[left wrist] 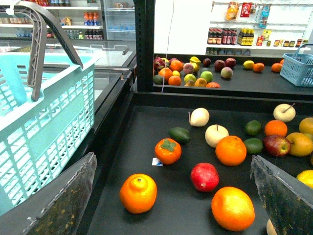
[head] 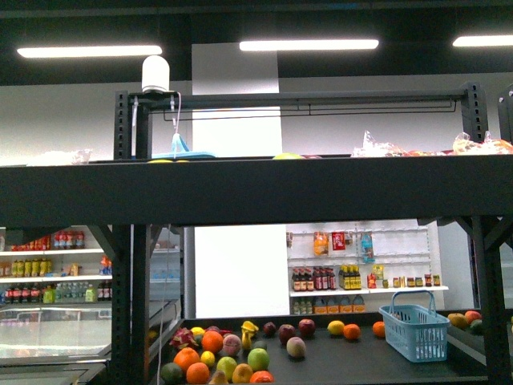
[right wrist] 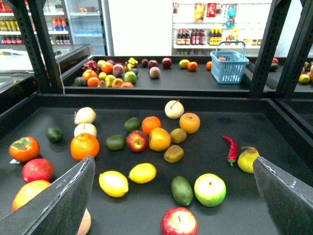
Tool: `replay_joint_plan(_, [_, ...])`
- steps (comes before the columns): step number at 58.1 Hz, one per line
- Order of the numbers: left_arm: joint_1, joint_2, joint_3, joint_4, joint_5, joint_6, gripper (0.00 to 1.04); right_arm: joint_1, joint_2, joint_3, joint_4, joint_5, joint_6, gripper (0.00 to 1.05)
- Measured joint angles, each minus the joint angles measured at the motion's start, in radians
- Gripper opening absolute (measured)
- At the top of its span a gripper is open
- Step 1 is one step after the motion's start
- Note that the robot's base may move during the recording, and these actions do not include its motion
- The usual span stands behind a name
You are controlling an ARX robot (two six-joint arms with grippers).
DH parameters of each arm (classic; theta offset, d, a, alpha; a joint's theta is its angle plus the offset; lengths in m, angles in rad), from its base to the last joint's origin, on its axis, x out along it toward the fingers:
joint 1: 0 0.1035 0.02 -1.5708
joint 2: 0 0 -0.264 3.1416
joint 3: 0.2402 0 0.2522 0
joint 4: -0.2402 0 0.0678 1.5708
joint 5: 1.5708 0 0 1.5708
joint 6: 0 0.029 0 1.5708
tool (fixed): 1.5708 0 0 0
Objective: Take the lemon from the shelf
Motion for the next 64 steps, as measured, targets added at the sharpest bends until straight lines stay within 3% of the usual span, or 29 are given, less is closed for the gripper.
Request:
replay_joint_plan(13, [-0.001,0.001,0.000,-0.001,-0.005,-0.004,0.97,0.000,0.000,0.000,0.000,0.000,0.000,0.97])
replay_joint_plan(18, [-0.086,0.113,0.038,-0.094,-0.205,-0.174,0.97,0.000,0.000,0.000,0.000,0.001,0.000,0.97])
replay_joint_plan(26, [-0.124,0.389,0.125,-0.023,-0.169,-0.388,0.97,0.000,0.000,0.000,0.000,0.000,0.000,0.97])
replay_joint_plan(31, [-0.062,0.567,0.250,0.035,-0.067,-0.493,0.97,0.000,0.000,0.000,0.000,0.000,0.000,0.97])
replay_joint_plan(43, [0.192,0.975,0.642,0.042,0.204,-0.755,0.97,0.000,0.000,0.000,0.000,0.000,0.000,0.97])
replay_joint_plan(64, [0.484,1.456,1.172,-0.098,0.346,-1.023,0.97,0.000,0.000,0.000,0.000,0.000,0.000,0.97])
